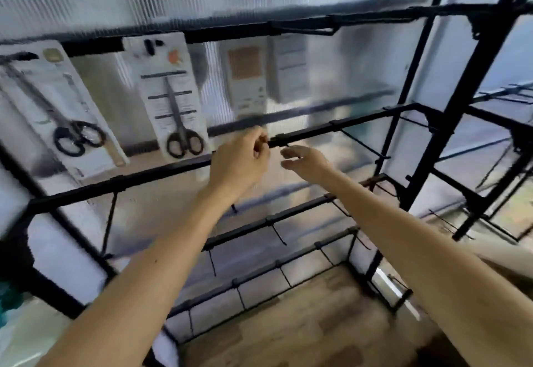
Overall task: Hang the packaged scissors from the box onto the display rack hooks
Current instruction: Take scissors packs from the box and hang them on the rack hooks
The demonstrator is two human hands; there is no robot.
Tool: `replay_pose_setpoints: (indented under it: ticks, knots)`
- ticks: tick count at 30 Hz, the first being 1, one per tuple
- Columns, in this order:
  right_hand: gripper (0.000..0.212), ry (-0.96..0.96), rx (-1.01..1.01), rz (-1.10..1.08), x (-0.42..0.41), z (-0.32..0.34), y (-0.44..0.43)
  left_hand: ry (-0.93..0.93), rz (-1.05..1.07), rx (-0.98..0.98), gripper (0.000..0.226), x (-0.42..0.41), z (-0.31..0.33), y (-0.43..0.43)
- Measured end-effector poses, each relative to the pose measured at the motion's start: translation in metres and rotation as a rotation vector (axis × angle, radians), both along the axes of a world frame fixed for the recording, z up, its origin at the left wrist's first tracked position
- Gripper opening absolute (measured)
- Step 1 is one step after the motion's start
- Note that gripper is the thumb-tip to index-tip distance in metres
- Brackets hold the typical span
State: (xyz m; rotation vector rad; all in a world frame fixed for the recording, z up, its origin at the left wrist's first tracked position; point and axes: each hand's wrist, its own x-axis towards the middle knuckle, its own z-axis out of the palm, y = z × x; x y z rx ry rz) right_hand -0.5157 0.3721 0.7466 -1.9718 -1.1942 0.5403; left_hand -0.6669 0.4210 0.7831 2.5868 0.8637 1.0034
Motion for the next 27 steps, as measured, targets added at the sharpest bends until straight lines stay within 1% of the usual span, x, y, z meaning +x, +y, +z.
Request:
replay_pose_setpoints:
  ticks: [2, 4, 6, 8, 10, 13, 16, 19, 23, 27]
  knots:
    - [0.032, 0.035, 0.047, -0.103, 0.036, -0.016, -0.044, 0.065, -0.098, 0.013, 0.019, 0.045, -0.01, -0.025]
    - [0.027, -0.014, 0.091, -0.214, 0.072, -0.032, -0.095, 0.14, -0.198, 0.029, 0.022, 0.092, -0.025, -0.058]
    - [0.024, -0.053, 0.076, -0.366, 0.108, -0.05, -0.149, 0.222, -0.317, 0.051, 0.023, 0.139, -0.044, -0.096]
    - [0.025, -0.029, -0.017, -0.475, 0.143, -0.071, -0.204, 0.334, -0.421, 0.078, 0.023, 0.185, -0.069, -0.136]
    - [0.028, -0.02, -0.173, -0.54, 0.178, -0.101, -0.259, 0.44, -0.517, 0.101, 0.024, 0.23, -0.099, -0.176]
    - [0.03, -0.037, -0.39, -0.594, 0.22, -0.141, -0.342, 0.626, -0.602, 0.034, 0.029, 0.292, -0.146, -0.228]
    - [0.032, -0.005, -0.515, -0.663, 0.25, -0.171, -0.405, 0.784, -0.671, -0.041, 0.037, 0.342, -0.19, -0.268]
    - [0.033, 0.036, -0.604, -0.72, 0.278, -0.201, -0.446, 0.89, -0.715, -0.065, 0.036, 0.386, -0.225, -0.298]
    - [0.038, 0.054, -0.644, -0.737, 0.306, -0.237, -0.464, 0.962, -0.747, -0.049, 0.038, 0.43, -0.261, -0.313]
    - [0.04, 0.065, -0.764, -0.679, 0.344, -0.283, -0.472, 1.05, -0.798, -0.036, 0.045, 0.485, -0.307, -0.323]
